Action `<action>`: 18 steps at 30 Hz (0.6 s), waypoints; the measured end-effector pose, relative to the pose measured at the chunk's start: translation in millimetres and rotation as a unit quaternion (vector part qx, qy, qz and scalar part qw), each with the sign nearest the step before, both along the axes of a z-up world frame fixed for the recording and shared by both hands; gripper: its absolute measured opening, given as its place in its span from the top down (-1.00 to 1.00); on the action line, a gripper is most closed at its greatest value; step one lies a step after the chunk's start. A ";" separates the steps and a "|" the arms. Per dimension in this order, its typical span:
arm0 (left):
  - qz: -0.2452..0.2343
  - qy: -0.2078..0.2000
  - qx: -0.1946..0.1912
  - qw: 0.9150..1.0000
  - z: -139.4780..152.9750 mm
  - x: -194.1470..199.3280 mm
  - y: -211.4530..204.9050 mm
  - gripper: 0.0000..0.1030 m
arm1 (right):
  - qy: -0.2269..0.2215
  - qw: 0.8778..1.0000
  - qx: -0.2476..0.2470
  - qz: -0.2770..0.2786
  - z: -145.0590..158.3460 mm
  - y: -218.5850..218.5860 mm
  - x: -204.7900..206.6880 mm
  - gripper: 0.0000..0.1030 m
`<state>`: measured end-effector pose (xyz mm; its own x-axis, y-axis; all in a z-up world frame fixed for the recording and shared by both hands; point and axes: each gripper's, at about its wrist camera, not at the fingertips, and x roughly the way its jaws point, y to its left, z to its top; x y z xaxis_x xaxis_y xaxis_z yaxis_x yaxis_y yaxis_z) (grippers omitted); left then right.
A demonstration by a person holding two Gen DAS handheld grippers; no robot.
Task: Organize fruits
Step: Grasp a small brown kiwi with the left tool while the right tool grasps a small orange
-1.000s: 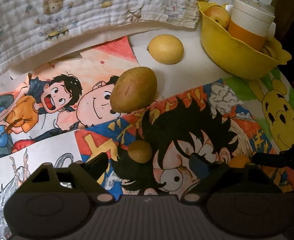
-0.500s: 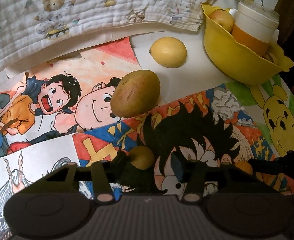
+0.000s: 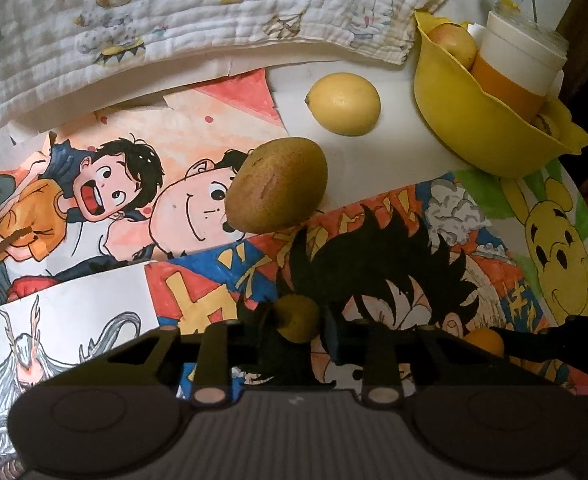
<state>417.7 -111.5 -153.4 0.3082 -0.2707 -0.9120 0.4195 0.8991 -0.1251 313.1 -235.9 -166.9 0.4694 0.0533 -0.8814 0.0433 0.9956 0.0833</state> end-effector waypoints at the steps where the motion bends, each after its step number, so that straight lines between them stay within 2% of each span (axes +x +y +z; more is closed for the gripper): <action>1: 0.000 0.001 -0.002 1.000 0.3 -0.6 0.3 0.40 | -0.001 1.000 0.001 -0.001 0.0 -0.3 0.0 0.27; 18: -0.004 0.002 -0.033 0.999 24.2 -36.3 3.2 0.41 | -0.029 0.999 0.008 0.015 18.9 1.9 -28.3 0.28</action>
